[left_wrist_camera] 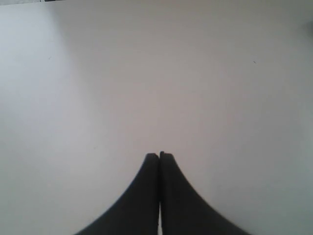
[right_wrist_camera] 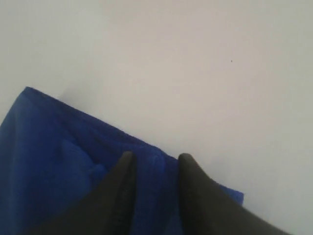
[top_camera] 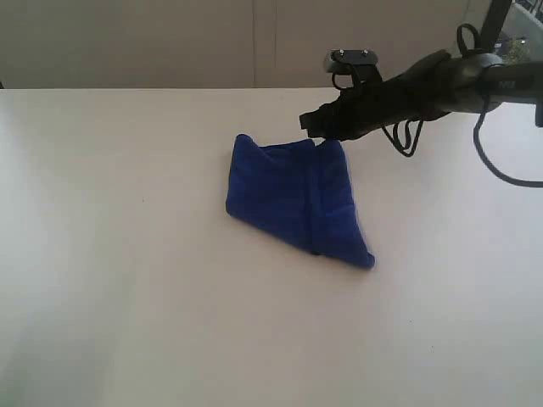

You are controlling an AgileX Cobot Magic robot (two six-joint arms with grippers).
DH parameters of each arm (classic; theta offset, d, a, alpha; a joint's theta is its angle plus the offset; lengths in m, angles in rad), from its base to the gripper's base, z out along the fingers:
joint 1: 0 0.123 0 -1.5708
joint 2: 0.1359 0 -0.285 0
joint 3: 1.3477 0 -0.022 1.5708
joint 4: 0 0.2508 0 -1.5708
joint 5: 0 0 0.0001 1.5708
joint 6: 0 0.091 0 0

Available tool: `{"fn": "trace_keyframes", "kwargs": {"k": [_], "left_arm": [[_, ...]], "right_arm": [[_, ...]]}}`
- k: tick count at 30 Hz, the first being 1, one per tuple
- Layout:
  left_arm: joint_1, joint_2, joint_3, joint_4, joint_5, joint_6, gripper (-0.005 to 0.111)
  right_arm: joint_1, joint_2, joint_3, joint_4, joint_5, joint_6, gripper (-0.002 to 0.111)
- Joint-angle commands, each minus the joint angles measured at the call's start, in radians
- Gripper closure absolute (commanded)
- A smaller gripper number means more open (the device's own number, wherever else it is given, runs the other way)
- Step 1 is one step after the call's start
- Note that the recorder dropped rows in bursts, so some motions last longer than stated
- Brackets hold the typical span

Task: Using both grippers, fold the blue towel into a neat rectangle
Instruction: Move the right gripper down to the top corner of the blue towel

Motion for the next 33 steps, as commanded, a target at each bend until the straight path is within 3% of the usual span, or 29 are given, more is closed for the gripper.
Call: {"fn": "trace_keyframes", "kwargs": {"k": [1, 25, 33], "left_arm": [[-0.002, -0.004, 0.004, -0.003, -0.003, -0.007, 0.107], [-0.002, -0.004, 0.004, -0.003, -0.003, -0.007, 0.107], [-0.002, -0.004, 0.004, -0.003, -0.003, -0.007, 0.107]], "right_arm": [[0.012, 0.03, -0.016, 0.021, -0.034, -0.023, 0.079], [0.026, 0.085, -0.083, 0.022, 0.013, -0.017, 0.08], [0.017, 0.075, -0.083, 0.001, -0.01, -0.017, 0.1]]}}
